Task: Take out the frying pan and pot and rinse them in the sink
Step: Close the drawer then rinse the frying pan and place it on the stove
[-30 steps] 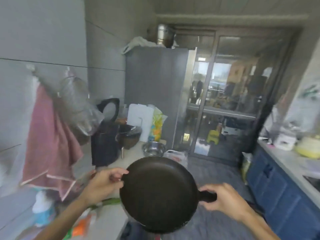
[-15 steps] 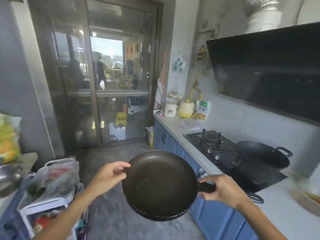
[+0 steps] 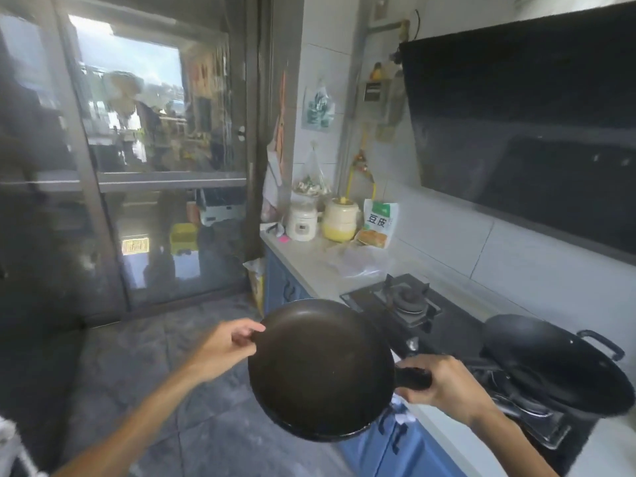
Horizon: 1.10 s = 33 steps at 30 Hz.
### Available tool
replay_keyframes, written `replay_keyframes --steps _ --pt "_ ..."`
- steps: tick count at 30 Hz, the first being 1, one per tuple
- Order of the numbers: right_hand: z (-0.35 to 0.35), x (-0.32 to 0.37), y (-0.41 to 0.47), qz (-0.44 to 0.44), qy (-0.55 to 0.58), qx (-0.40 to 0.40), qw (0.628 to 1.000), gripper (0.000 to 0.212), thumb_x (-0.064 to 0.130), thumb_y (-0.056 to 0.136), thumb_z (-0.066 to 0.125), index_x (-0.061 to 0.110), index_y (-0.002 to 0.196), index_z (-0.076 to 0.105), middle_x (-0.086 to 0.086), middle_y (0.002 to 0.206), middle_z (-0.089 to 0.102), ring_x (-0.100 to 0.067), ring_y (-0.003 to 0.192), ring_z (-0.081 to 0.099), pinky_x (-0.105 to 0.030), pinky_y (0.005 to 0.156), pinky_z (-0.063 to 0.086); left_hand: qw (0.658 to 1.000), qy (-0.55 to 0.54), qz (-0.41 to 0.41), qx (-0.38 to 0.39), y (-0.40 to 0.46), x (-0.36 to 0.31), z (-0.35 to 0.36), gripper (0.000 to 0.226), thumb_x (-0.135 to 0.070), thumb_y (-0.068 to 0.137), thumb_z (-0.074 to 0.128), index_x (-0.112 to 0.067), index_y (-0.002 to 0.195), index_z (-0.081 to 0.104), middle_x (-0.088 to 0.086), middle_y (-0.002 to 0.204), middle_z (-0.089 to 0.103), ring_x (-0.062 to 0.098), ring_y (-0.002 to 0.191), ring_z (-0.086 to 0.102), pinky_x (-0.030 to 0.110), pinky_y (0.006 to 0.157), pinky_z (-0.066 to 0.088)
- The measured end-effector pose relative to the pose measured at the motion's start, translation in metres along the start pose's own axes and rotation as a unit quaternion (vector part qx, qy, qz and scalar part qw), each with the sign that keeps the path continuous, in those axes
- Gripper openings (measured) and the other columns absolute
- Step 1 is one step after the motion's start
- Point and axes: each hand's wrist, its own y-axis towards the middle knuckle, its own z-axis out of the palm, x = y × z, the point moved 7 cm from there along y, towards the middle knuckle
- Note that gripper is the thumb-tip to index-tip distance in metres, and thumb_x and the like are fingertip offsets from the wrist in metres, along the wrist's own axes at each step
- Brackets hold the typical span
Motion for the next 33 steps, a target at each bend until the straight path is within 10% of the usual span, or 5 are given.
replay_keyframes --steps 9,19,33 --pt "0.009 -0.068 0.198 0.054 -0.035 0.008 0.998 0.054 0.066 0.067 0.062 0.043 0.115 0.061 0.024 0.119 0.063 0.002 0.104 0.060 -0.021 0.094 0.047 0.998 0.062 0.016 0.019 0.235 0.022 0.013 0.037 -0.011 0.081 0.064 -0.029 0.113 0.065 -0.008 0.093 0.065 -0.009 0.078 0.056 0.002 0.061 0.037" --pt "0.037 -0.180 0.399 0.105 -0.006 -0.010 0.994 0.047 0.054 0.074 0.069 0.038 0.117 0.063 0.021 0.117 0.066 0.001 0.102 0.062 -0.016 0.080 0.045 0.986 0.142 -0.002 0.089 0.495 0.046 0.081 0.044 -0.004 0.083 0.061 -0.019 0.124 0.060 0.003 0.119 0.065 0.016 0.107 0.061 0.030 0.096 0.045" --pt "0.131 -0.218 0.534 0.302 0.013 -0.020 0.953 0.045 0.049 0.082 0.061 0.035 0.124 0.057 0.012 0.122 0.063 -0.012 0.110 0.060 -0.030 0.091 0.046 0.961 0.175 0.040 0.212 0.749 0.127 0.166 0.041 -0.002 0.084 0.055 -0.021 0.120 0.063 0.000 0.114 0.069 0.016 0.097 0.062 0.027 0.086 0.047"
